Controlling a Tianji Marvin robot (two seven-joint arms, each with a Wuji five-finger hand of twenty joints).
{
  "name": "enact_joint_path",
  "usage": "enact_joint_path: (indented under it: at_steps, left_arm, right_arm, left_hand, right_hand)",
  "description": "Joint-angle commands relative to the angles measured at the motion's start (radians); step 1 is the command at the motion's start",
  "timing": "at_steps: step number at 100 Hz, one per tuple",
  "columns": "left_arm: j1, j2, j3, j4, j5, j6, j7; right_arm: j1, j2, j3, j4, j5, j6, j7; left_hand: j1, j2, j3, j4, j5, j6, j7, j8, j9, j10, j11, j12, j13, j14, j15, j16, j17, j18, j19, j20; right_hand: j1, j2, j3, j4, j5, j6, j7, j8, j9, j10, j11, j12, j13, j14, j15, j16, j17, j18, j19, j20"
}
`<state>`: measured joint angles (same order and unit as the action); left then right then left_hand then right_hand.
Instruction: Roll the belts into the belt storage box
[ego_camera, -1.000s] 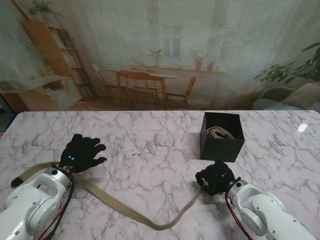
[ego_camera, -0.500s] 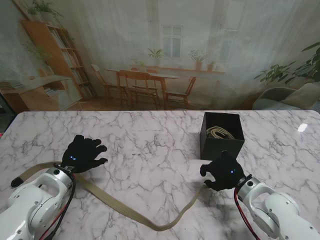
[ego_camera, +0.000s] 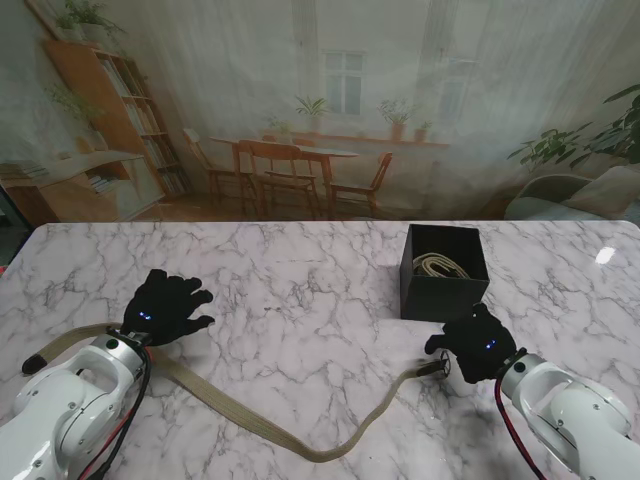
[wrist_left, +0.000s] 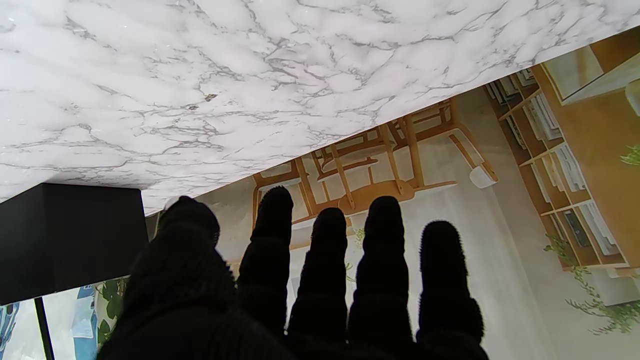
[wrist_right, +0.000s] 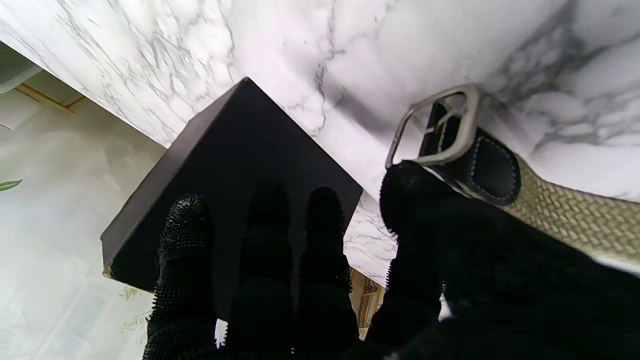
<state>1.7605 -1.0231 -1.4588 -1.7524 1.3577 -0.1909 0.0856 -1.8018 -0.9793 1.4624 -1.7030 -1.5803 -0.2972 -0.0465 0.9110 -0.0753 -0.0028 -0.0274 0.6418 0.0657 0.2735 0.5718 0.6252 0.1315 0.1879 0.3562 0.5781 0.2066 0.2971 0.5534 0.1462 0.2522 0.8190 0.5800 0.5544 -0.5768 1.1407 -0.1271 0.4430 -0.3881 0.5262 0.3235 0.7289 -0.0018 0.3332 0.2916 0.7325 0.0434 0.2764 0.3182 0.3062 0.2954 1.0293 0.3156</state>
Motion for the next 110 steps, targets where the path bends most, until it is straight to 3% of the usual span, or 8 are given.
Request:
enact_joint_path:
  at_steps: [1, 24, 29, 36, 51, 72, 95, 110]
  left_arm:
    - [-0.002, 0.0, 0.003, 0.005, 0.001, -0.003, -0.009]
    - [-0.005, 0.0, 0.005, 0.008, 0.0, -0.002, -0.006]
    - [-0.005, 0.0, 0.006, 0.009, 0.001, -0.002, -0.006]
    - [-0.007, 0.0, 0.007, 0.01, 0.0, -0.002, -0.005]
    - [-0.01, 0.0, 0.011, 0.017, 0.001, -0.001, 0.009]
    - [-0.015, 0.0, 0.015, 0.026, 0.004, -0.001, 0.032]
    - [-0.018, 0.001, 0.017, 0.031, 0.005, -0.004, 0.042]
    - [-0.019, 0.001, 0.018, 0.032, 0.007, -0.005, 0.044]
  right_arm:
    - [0.002, 0.004, -0.007, 0.031, 0.002, 0.012, -0.003]
    - [0.047, 0.007, -0.061, 0.092, 0.048, -0.005, -0.025]
    - [0.058, 0.008, -0.076, 0.106, 0.058, -0.008, -0.03]
    - [0.077, 0.008, -0.097, 0.132, 0.078, -0.013, -0.056]
    - [0.098, 0.006, -0.128, 0.167, 0.116, -0.015, -0.101]
    - [0.107, -0.001, -0.149, 0.197, 0.168, -0.01, -0.13]
    - [0.115, -0.011, -0.173, 0.221, 0.211, 0.025, -0.178]
    - [0.125, -0.014, -0.189, 0.239, 0.216, 0.047, -0.224]
  left_hand:
    - [0.01, 0.02, -0.02, 0.008, 0.017, 0.004, 0.011, 0.01, 0.023, 0.023, -0.009, 0.013, 0.014, 0.019, 0.002, 0.007, -0.004, 0.044, -0.001, 0.003]
    - [0.012, 0.019, -0.018, 0.009, 0.017, 0.004, 0.01, 0.011, 0.018, 0.023, -0.009, 0.013, 0.012, 0.019, 0.002, 0.007, -0.004, 0.043, 0.0, 0.003]
    - [0.008, 0.021, -0.019, 0.009, 0.016, 0.005, 0.009, 0.01, 0.012, 0.023, -0.011, 0.012, 0.011, 0.02, 0.001, 0.007, -0.004, 0.043, 0.0, 0.003]
    - [0.009, 0.022, -0.019, 0.009, 0.014, 0.005, 0.008, 0.009, -0.005, 0.027, -0.017, 0.009, 0.006, 0.02, 0.0, 0.007, -0.004, 0.04, 0.001, 0.003]
    - [0.006, 0.025, -0.02, 0.009, 0.008, 0.007, 0.002, 0.004, -0.057, 0.039, -0.032, 0.003, -0.013, 0.019, -0.004, 0.006, -0.006, 0.035, 0.003, 0.004]
    - [0.005, 0.028, -0.02, 0.01, 0.006, 0.01, 0.003, 0.002, -0.08, 0.043, -0.037, -0.003, -0.025, 0.017, -0.004, 0.006, -0.01, 0.03, 0.004, 0.004]
    - [0.004, 0.028, -0.02, 0.01, 0.008, 0.009, 0.007, 0.001, -0.075, 0.04, -0.033, -0.003, -0.026, 0.018, -0.002, 0.006, -0.01, 0.03, 0.004, 0.004]
    - [0.006, 0.027, -0.02, 0.01, 0.008, 0.009, 0.01, 0.003, -0.073, 0.039, -0.031, -0.003, -0.024, 0.018, -0.001, 0.006, -0.01, 0.032, 0.005, 0.004]
  right_hand:
    - [-0.066, -0.063, 0.0, 0.008, -0.018, -0.04, 0.024, -0.016, -0.03, 0.011, 0.003, -0.02, -0.026, 0.027, -0.038, -0.02, -0.017, -0.005, -0.015, 0.003]
    - [-0.205, -0.07, -0.136, -0.013, 0.167, -0.037, 0.15, 0.082, -0.021, -0.005, 0.017, -0.031, -0.022, 0.023, -0.03, -0.027, -0.014, -0.002, -0.016, 0.008]
    - [-0.188, -0.068, -0.18, -0.091, 0.197, -0.049, 0.196, 0.09, -0.011, -0.02, 0.021, -0.03, -0.015, 0.02, -0.027, -0.026, -0.01, -0.004, -0.013, 0.01]
    - [-0.165, -0.076, -0.218, -0.141, 0.241, -0.072, 0.342, 0.045, 0.028, -0.042, 0.035, -0.025, 0.006, 0.01, -0.018, -0.023, 0.003, -0.008, -0.003, 0.011]
    - [-0.163, -0.057, -0.212, -0.146, 0.375, -0.062, 0.474, 0.008, 0.194, -0.073, 0.097, 0.019, 0.091, -0.021, 0.03, 0.003, 0.037, -0.009, 0.022, 0.013]
    - [-0.173, -0.021, -0.196, -0.134, 0.537, -0.004, 0.55, -0.028, 0.358, -0.057, 0.164, 0.115, 0.182, -0.04, 0.098, 0.067, 0.068, 0.001, 0.056, 0.014]
    - [-0.111, -0.039, -0.148, -0.134, 0.443, 0.058, 0.529, 0.004, 0.583, -0.043, 0.367, 0.272, 0.363, -0.081, 0.244, 0.169, 0.139, 0.005, 0.106, 0.025]
    - [-0.01, -0.049, -0.079, -0.143, 0.316, 0.173, 0.462, -0.074, 0.689, -0.095, 0.476, 0.316, 0.458, -0.121, 0.303, 0.206, 0.19, -0.016, 0.134, 0.025]
